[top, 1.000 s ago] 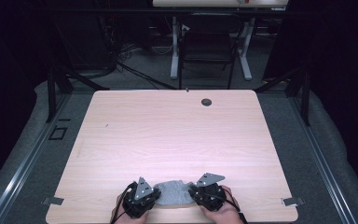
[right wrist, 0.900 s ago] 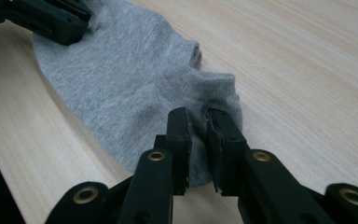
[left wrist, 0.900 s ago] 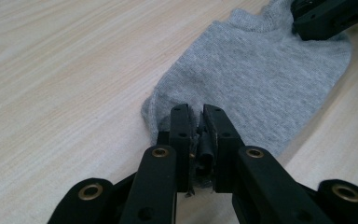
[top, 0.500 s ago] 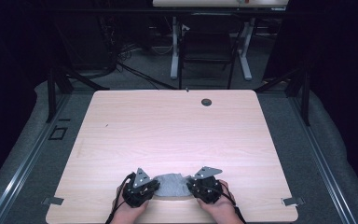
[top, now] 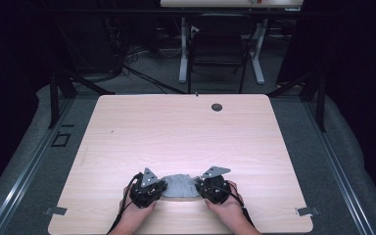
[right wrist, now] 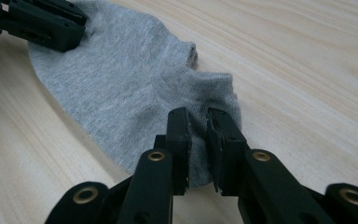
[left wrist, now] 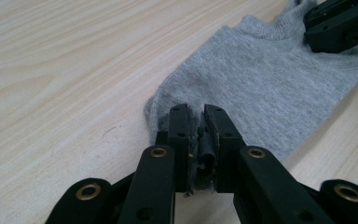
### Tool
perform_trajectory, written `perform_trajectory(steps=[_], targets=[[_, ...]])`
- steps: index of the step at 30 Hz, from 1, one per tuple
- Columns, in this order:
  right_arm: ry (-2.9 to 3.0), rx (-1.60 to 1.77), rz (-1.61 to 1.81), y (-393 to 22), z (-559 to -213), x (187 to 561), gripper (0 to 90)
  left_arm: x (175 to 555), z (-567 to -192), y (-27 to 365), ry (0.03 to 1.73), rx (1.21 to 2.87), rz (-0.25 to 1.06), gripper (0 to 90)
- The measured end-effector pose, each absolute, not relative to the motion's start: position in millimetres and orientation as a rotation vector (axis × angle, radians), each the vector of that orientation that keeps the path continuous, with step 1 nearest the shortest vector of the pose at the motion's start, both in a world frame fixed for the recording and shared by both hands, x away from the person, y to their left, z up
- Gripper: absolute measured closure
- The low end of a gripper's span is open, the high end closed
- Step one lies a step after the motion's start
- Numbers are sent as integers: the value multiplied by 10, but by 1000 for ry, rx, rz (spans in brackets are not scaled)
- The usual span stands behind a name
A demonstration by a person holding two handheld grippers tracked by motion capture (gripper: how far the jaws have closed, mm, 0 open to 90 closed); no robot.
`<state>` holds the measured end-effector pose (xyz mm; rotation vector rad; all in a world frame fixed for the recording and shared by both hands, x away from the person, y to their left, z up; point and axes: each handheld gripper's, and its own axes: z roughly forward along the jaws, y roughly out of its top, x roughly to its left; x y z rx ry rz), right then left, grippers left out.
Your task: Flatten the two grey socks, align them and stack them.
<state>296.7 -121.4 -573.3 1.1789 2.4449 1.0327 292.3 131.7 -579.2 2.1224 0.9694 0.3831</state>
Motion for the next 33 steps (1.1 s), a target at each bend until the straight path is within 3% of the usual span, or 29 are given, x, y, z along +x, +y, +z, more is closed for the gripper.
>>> perform_trajectory(steps=[19, 33], targets=[[2417, 1204, 1097, -1220, -5721, 3008, 761, 2949, -5762, 1350, 994, 2090, 371, 789], [2343, 1122, 1166, -1283, -5411, 2906, 588, 2857, -5474, 1506, 1005, 2016, 431, 576]])
